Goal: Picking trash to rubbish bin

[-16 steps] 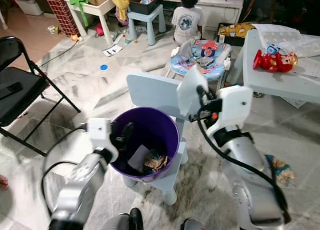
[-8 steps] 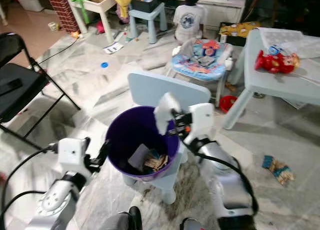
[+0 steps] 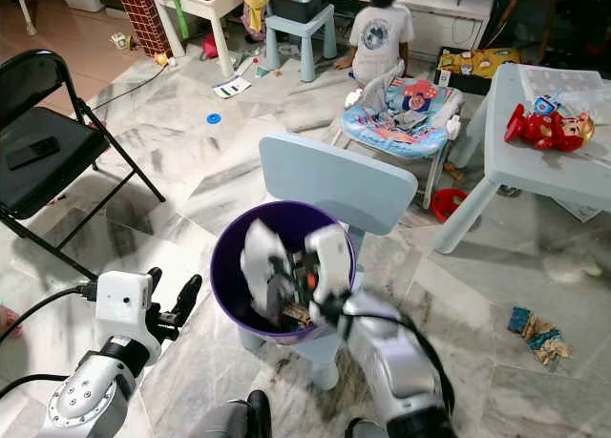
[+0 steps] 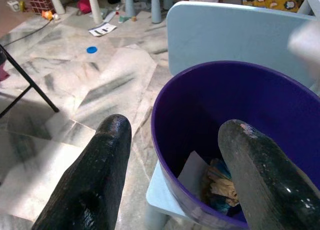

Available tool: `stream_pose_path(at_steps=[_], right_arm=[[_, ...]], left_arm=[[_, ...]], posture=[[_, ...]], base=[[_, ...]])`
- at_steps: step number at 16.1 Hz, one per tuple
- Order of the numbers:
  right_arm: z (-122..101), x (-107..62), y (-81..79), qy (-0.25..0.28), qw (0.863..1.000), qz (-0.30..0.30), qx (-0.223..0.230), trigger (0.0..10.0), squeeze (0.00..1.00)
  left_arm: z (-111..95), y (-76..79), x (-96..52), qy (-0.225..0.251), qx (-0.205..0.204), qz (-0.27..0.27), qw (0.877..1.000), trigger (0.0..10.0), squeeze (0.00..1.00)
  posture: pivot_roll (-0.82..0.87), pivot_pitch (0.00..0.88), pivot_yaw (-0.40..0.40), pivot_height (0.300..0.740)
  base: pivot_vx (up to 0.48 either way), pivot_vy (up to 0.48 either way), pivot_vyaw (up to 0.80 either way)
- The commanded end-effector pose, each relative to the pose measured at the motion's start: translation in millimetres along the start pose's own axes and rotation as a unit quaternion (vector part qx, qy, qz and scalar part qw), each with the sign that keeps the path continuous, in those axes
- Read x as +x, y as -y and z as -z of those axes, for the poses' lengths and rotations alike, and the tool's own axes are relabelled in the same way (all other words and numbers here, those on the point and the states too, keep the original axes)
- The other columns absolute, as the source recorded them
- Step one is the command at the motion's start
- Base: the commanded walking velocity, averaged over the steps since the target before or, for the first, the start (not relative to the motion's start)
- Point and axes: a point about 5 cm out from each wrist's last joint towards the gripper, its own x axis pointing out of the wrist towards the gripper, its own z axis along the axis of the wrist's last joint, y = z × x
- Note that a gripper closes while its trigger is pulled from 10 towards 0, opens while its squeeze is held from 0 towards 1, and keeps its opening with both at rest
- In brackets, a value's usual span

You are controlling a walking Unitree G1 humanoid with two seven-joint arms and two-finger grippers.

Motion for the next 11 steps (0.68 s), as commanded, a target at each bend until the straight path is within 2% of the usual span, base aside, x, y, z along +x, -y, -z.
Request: stream_pose_path(at_steps=[1,2,3,4,5,6,8,9,11], right_arm=[[10,-0.5,0.4,-0.015,1.000,-0.002,-0.001,7.8,0.00],[14,-1.3,2.3,-0.018,1.000,0.005,-0.005,10.0,0.00],[15,-1.8,2.2,-0.016,1.000,0.003,-0.002,10.0,0.00],[15,-1.7,3.3,-0.008,1.000,0.015,0.000,10.0,0.09],[15,-1.4,3.7,-0.004,1.000,0.020,0.001,10.0,0.27],[11,4.4,3.2,0.016,0.999,0.032,-0.001,10.0,0.00],[8,9.5,1.8,0.025,0.999,0.034,0.004,10.0,0.00],[5,16.6,0.6,0.035,0.999,0.035,0.016,10.0,1.00],[4,19.2,0.5,0.038,0.998,0.036,0.018,10.0,1.00]], left_arm=[[2,0.3,-4.5,-0.010,0.002,0.007,1.000,10.0,0.00],[4,0.1,-5.3,-0.015,0.002,0.008,1.000,10.0,0.00],[4,-0.3,-5.4,-0.017,0.002,0.007,1.000,10.0,0.00],[3,-0.2,-4.1,-0.016,0.001,0.007,1.000,10.0,0.00],[2,0.0,-3.5,-0.016,0.001,0.008,1.000,10.0,0.00],[1,1.3,-2.0,-0.015,-0.001,0.010,1.000,10.0,0.00],[0,2.6,-1.2,-0.013,-0.003,0.012,1.000,10.0,0.00],[-1,4.2,0.9,-0.012,-0.004,0.014,1.000,10.0,0.00],[-2,4.8,2.1,-0.011,-0.005,0.014,1.000,10.0,0.00]], posture=[[0.12,0.203,0.023,0.740],[0.12,0.205,0.025,0.740],[0.12,0.205,0.026,0.740],[0.12,0.205,0.026,0.740],[0.12,0.205,0.026,0.740],[0.12,0.206,0.025,0.740],[0.12,0.205,0.025,0.740],[0.12,0.203,0.024,0.740],[0.12,0.203,0.024,0.740]], base=[[0.000,0.000,0.00],[0.000,0.000,0.00],[0.000,0.000,0.00],[0.000,0.000,0.00],[0.000,0.000,0.00],[0.000,0.000,0.00],[0.000,0.000,0.00],[0.000,0.000,0.00],[0.000,0.000,0.00]])
